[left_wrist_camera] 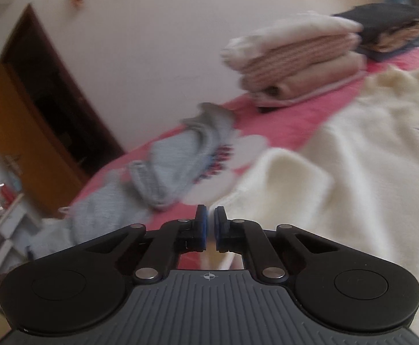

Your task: Fold clothes

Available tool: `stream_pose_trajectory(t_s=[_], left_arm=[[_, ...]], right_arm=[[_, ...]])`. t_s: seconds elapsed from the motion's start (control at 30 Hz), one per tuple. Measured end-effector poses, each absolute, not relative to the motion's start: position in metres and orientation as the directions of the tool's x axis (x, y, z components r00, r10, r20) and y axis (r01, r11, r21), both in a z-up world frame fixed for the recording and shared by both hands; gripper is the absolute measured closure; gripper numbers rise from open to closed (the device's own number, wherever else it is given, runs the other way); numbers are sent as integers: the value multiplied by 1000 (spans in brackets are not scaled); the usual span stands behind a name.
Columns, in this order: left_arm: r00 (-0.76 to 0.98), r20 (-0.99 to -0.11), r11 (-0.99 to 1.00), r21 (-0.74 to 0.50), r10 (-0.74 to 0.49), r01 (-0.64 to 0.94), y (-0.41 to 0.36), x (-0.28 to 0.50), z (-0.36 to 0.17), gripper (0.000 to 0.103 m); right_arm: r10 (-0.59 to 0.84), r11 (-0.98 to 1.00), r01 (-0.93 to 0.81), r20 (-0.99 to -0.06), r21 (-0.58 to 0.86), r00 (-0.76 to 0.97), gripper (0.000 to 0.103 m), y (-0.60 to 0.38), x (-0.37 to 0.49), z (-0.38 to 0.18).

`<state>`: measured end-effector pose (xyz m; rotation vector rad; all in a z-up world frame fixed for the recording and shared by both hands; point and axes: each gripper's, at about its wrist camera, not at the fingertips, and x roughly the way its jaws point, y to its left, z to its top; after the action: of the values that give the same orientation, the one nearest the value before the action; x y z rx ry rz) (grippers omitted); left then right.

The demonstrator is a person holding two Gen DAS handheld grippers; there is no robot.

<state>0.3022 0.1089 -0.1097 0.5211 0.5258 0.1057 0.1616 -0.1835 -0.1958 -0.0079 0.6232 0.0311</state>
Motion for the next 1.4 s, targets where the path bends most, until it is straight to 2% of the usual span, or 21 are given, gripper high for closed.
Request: stream_pose_trajectory(t_s=[0.3,0.4,0.6,0.73,1.0,1.03,1.13,1.2,1.27,1.33,1.4], left_arm=[[718,-487,861,375,498,-343,218,359,-47,99],[634,-507,811,402,584,-425,258,370,-35,99],[430,-726,824,345,538,-449,335,374,-36,99],[342,-771,809,355,536,-468,360,371,-59,99],[299,-769,785,388,565,-484,374,372,-77,98],[287,-752,768,424,594,-479,374,373,-82,98],[277,-606,657,599,745,-457,372,372,-90,97],[293,-550,618,629,782,-471,369,370,-86,97],[373,-530,647,585,761,-488,353,368,-72,97],[518,-509,723,546,687,-423,314,369,-60,95],[664,-477,765,601,576,-233,251,368,-63,78]], right_arm=[[26,999,-33,-578,-2,816,51,-184,163,-197],[28,999,-34,-578,1,816,51,-184,162,-197],[30,999,-34,-578,5,816,50,-184,162,-197],[28,999,-33,-578,2,815,50,-184,162,-197],[20,999,-32,-578,-11,816,50,-182,162,-197],[20,999,-32,-578,-12,816,50,-182,162,-197],[19,999,-32,-578,-12,816,50,-182,162,-197],[20,999,-32,-577,-12,816,50,-182,162,-197],[19,999,-32,-577,-13,817,50,-182,162,-197],[18,999,-33,-577,-15,817,50,-182,162,-197],[19,999,-34,-576,-15,817,50,-182,162,-197]])
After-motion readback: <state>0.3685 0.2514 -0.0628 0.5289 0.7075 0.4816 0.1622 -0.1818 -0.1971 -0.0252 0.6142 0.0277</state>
